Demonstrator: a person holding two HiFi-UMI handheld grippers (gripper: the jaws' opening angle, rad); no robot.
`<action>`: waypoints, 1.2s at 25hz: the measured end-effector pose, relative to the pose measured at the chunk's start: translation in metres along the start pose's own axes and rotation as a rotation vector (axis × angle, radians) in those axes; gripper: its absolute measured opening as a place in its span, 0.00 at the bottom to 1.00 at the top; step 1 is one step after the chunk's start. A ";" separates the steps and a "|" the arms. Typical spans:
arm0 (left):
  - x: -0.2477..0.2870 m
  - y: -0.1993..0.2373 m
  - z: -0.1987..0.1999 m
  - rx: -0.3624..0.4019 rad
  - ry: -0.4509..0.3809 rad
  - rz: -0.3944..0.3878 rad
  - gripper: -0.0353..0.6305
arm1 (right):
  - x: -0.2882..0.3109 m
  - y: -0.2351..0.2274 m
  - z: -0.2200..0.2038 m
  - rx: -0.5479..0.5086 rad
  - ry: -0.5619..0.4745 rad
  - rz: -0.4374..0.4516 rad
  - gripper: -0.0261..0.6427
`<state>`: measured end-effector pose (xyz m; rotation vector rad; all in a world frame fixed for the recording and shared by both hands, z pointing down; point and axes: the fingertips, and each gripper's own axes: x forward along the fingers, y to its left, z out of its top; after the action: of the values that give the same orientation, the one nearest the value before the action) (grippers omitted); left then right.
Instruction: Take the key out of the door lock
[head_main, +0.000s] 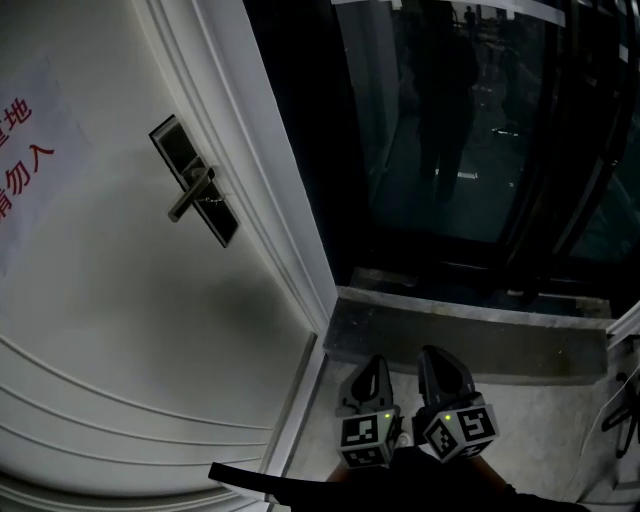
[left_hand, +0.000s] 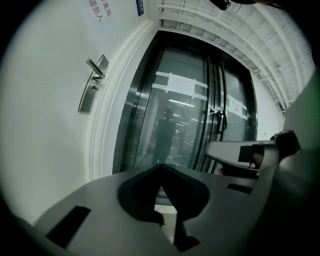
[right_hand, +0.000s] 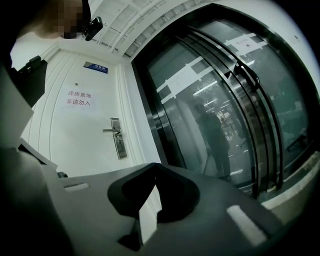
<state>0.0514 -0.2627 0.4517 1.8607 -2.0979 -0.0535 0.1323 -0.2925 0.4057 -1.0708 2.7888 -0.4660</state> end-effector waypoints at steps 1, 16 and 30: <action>0.003 0.000 0.000 0.009 0.003 0.005 0.05 | 0.003 -0.003 0.001 -0.002 0.002 0.010 0.04; 0.046 0.022 0.005 -0.028 0.005 0.075 0.05 | 0.055 -0.014 0.000 -0.007 0.037 0.074 0.04; 0.116 0.111 0.071 0.003 -0.062 0.122 0.05 | 0.180 0.010 0.006 -0.038 0.021 0.147 0.04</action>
<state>-0.0849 -0.3731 0.4385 1.7498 -2.2492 -0.0798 -0.0068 -0.4076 0.3968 -0.8646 2.8791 -0.4113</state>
